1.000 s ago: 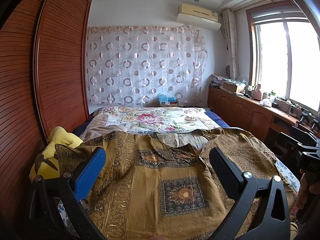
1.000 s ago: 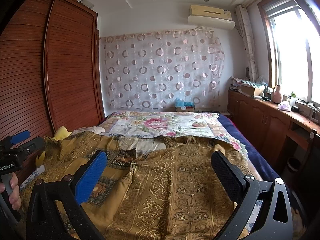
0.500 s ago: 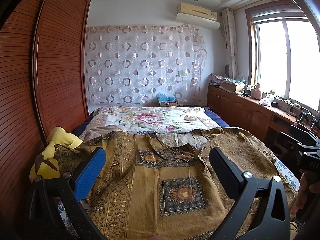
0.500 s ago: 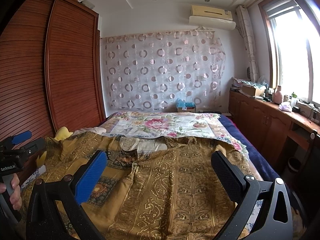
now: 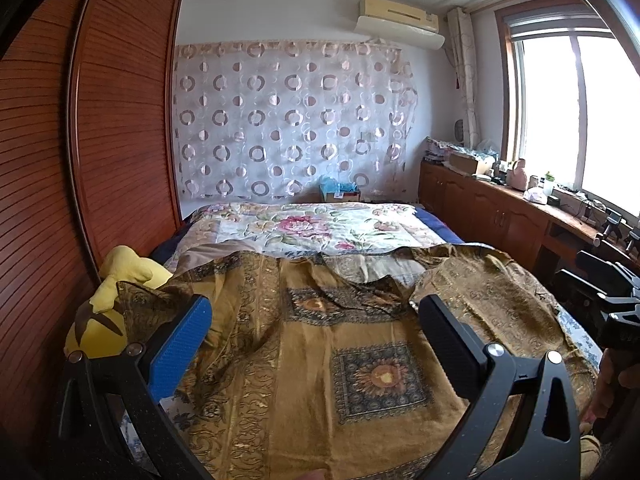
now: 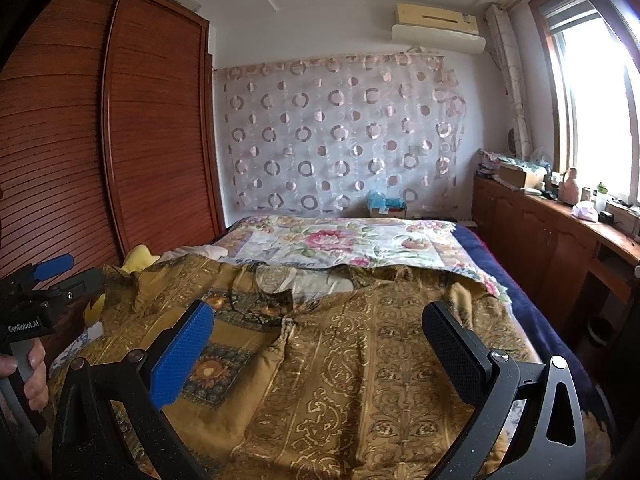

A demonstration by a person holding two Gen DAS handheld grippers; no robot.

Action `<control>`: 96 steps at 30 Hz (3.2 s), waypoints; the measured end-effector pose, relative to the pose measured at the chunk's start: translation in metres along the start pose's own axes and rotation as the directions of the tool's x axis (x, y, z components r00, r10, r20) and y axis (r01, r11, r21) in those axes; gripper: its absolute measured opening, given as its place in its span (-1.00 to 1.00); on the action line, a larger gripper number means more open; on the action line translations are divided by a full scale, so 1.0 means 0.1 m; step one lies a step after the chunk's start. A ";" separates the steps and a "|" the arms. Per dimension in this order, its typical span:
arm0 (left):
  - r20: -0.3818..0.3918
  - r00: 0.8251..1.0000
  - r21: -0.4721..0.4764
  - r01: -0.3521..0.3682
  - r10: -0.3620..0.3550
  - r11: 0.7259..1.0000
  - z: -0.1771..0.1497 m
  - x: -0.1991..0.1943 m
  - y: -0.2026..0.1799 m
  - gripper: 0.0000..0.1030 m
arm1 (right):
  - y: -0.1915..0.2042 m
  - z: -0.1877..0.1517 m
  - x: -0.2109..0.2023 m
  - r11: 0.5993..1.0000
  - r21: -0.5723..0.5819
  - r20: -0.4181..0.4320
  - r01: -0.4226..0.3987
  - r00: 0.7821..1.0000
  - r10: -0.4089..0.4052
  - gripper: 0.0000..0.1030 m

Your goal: Fold small clothes

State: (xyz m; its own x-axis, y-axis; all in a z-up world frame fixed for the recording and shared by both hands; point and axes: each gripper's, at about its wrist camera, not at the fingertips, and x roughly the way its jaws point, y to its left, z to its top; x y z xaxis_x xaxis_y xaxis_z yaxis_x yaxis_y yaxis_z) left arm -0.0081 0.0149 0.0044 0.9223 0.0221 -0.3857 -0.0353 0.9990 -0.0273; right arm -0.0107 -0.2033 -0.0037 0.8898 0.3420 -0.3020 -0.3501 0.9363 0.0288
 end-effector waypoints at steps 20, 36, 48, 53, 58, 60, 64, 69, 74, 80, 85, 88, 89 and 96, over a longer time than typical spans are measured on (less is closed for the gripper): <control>-0.114 0.987 0.007 -0.115 0.115 0.993 -0.16 0.25 0.74 1.00 | 0.07 0.08 0.18 0.991 -0.072 -0.052 -0.116 0.992 0.113 1.00; -0.320 0.936 0.083 -0.127 0.147 0.988 -0.43 0.85 1.44 0.89 | 0.10 0.08 0.37 0.970 -0.124 -0.165 -0.210 0.968 0.189 1.00; -0.496 0.868 -0.011 -0.027 0.019 1.000 -0.63 1.20 1.72 0.22 | 0.17 0.13 0.44 0.941 -0.159 -0.258 -0.299 0.932 0.252 1.00; -0.488 0.873 0.005 -0.026 0.025 1.000 -0.66 1.19 1.73 -0.15 | 0.17 0.11 0.34 0.932 -0.168 -0.261 -0.321 0.926 0.272 1.00; -0.475 0.879 0.024 -0.033 0.040 0.999 -0.65 1.18 1.78 -0.67 | 0.16 0.14 0.32 0.930 -0.173 -0.262 -0.325 0.925 0.275 1.00; -0.468 0.883 0.040 -0.025 0.041 0.999 -0.67 1.16 1.77 -0.70 | 0.16 0.13 0.31 0.930 -0.176 -0.261 -0.324 0.926 0.273 1.00; -0.467 0.882 0.079 -0.025 0.059 0.997 -0.67 1.14 1.71 -0.92 | 0.19 0.10 0.29 0.930 -0.180 -0.253 -0.321 0.928 0.272 1.00; -0.421 0.907 0.074 -0.007 0.038 0.997 -0.53 1.03 1.61 -0.95 | 0.16 0.08 0.31 0.932 -0.176 -0.255 -0.318 0.929 0.269 1.00; -0.341 0.940 0.063 0.056 -0.032 0.996 -0.21 0.83 1.38 -0.95 | 0.08 0.08 0.29 0.940 -0.157 -0.247 -0.302 0.934 0.258 1.00; -0.281 0.946 0.036 0.181 -0.164 0.983 0.10 0.78 1.00 -0.95 | -0.02 0.08 0.20 0.951 -0.144 -0.231 -0.275 0.943 0.238 1.00; -0.253 0.934 0.035 0.268 -0.251 0.963 0.19 0.71 0.70 -0.95 | -0.08 0.06 0.17 0.961 -0.122 -0.219 -0.250 0.951 0.219 1.00; -0.237 0.937 0.059 0.277 -0.256 0.959 0.21 0.62 0.60 -0.95 | -0.06 0.05 0.18 0.965 -0.110 -0.214 -0.240 0.953 0.212 1.00; -0.233 0.937 0.062 0.282 -0.261 0.957 0.22 0.58 0.59 -0.94 | -0.06 0.04 0.18 0.966 -0.106 -0.213 -0.237 0.954 0.211 1.00; -0.175 0.967 0.052 0.196 -0.184 0.979 0.25 0.37 0.82 -0.18 | 0.04 0.04 0.23 0.964 -0.107 -0.217 -0.244 0.952 0.217 1.00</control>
State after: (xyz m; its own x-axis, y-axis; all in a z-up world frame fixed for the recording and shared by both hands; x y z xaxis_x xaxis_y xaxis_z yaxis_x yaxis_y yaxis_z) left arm 0.0331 0.0987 0.0108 0.8315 -0.1690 -0.5291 0.1658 0.9847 -0.0538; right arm 0.0097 -0.1917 -0.0063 0.7075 0.5113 -0.4879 -0.5859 0.8104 -0.0003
